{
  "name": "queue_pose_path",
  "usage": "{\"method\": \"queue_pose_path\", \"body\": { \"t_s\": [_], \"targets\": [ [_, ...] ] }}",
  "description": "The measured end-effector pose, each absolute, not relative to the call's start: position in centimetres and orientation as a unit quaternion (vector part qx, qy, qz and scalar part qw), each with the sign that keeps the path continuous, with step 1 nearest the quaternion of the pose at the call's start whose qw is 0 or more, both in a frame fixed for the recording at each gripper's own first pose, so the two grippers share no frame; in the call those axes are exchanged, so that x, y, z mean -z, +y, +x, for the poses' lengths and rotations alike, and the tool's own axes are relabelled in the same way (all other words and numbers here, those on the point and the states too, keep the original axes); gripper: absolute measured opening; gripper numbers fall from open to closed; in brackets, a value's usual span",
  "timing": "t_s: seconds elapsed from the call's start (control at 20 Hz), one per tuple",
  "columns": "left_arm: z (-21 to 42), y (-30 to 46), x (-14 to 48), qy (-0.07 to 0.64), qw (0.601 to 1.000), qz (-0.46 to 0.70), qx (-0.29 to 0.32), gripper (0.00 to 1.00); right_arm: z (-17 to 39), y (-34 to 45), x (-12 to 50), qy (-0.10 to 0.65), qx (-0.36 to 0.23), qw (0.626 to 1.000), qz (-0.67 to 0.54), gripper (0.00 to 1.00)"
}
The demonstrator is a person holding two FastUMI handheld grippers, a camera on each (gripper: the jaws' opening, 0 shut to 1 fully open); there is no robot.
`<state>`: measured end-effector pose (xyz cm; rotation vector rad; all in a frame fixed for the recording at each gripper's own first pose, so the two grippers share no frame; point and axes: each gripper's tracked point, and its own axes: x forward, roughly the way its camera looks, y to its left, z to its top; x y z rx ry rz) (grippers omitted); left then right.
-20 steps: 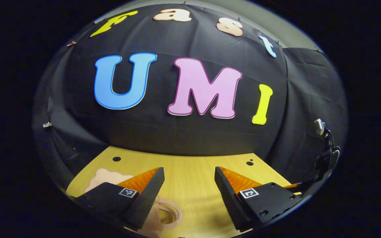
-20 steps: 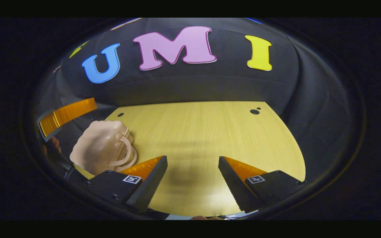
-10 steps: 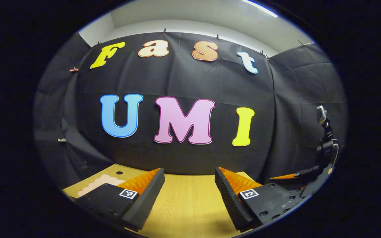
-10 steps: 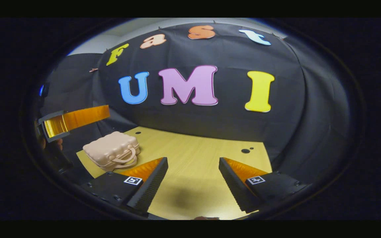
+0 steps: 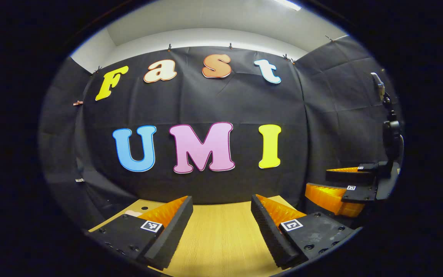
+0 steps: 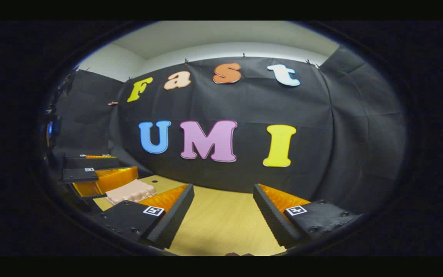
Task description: First open the suitcase, pack the skin care products into it, and then close the suitcase.
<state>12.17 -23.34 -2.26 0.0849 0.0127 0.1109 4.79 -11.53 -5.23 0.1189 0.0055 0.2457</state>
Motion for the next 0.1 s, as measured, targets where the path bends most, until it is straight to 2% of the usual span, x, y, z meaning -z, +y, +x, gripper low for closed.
{"method": "queue_pose_path", "body": {
  "t_s": [0.1],
  "targets": [
    [12.17, -23.58, 1.05, -0.006, 0.998, 0.034, -0.055, 0.96, 4.98, -11.68, 5.02, -0.002, -0.125, 0.991, 0.042, 1.0]
  ]
}}
